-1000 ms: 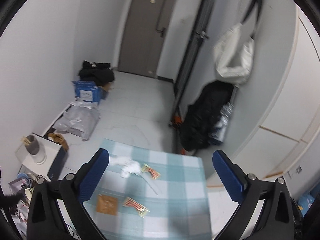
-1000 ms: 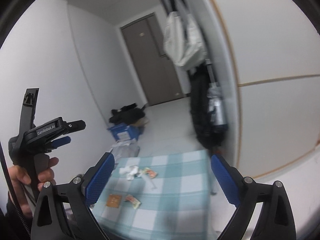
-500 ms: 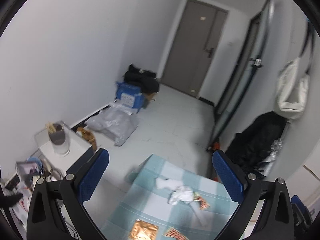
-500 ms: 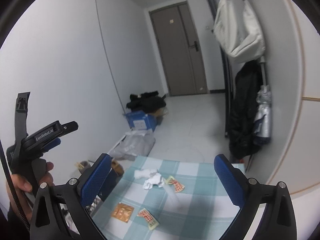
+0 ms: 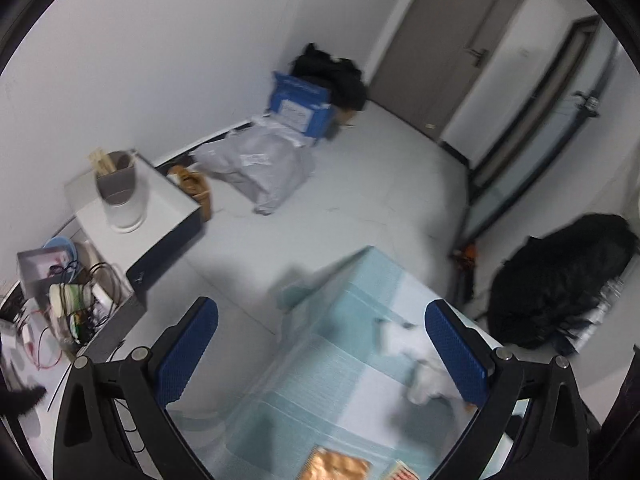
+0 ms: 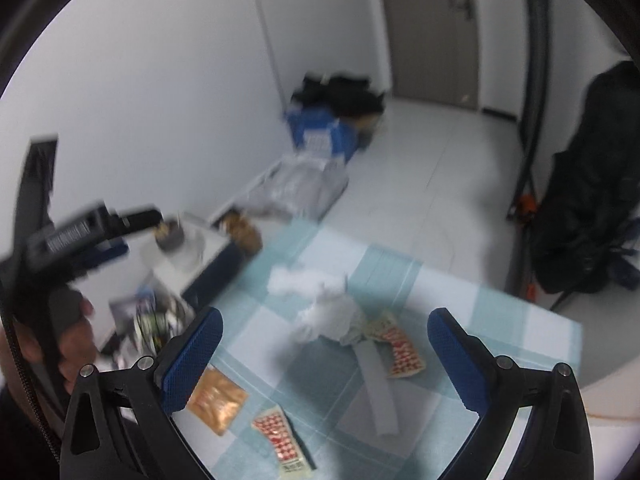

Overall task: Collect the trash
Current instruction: 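Grasp the crumpled white tissue on the table with the right tool, then lower the left tool and grasp the brown sachet while the right holds the tissue, then lift the brown sachet and tissue and carry both toward the white bin, then open both tools over the white bin to drop sachet and tissue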

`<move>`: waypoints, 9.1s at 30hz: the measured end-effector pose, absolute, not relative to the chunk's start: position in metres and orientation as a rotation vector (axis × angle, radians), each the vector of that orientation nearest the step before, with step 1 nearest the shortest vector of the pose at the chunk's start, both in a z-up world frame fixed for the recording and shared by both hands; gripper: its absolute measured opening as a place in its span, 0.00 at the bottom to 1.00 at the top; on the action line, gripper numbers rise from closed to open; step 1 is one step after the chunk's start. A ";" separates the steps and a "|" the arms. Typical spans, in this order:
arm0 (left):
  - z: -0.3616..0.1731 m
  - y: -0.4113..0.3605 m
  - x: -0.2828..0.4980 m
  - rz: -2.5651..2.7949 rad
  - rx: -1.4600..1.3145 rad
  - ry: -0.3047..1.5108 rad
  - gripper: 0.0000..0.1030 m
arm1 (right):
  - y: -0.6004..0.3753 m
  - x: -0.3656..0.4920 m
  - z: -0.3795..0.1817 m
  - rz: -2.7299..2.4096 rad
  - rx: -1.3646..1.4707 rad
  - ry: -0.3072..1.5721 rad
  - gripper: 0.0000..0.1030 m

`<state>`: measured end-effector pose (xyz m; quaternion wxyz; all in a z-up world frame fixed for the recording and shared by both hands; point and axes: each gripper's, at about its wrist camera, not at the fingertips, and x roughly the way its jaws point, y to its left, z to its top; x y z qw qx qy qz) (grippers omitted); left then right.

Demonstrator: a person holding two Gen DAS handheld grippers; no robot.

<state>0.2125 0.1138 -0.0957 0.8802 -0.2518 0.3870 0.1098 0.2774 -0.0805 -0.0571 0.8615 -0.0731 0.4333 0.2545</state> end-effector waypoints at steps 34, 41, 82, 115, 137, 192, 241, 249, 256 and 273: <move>-0.121 0.123 0.238 0.286 -0.488 0.960 0.99 | -0.049 0.298 -0.114 0.602 -0.314 0.985 0.07; -0.113 0.108 0.231 0.207 -0.488 0.974 0.99 | -0.070 0.269 -0.070 0.591 -0.229 0.929 0.07; -0.173 0.024 0.174 -0.035 -0.051 1.213 0.96 | -0.152 0.085 -0.043 0.517 -0.013 0.824 0.06; -0.164 0.021 0.168 -0.099 -0.082 1.159 0.08 | -0.146 0.085 -0.046 0.507 -0.019 0.832 0.06; -0.174 -0.011 0.162 -0.150 0.110 1.141 0.81 | -0.156 0.087 -0.038 0.525 0.027 0.818 0.07; -0.122 0.030 0.158 -0.185 -0.165 1.067 0.02 | -0.150 0.095 -0.040 0.481 0.054 0.823 0.06; 0.006 -0.298 0.036 -0.940 0.139 0.901 0.01 | -0.451 -0.087 0.065 -0.055 0.239 0.581 0.06; -0.052 -0.360 0.030 -0.942 0.272 1.087 0.01 | -0.504 -0.098 -0.008 -0.174 0.340 0.741 0.06; -0.100 -0.402 0.031 -1.008 0.348 1.349 0.01 | -0.515 -0.099 -0.065 -0.193 0.426 0.859 0.06; -0.225 -0.446 0.020 -0.974 0.636 1.769 0.02 | -0.537 -0.101 -0.168 -0.267 0.681 1.055 0.06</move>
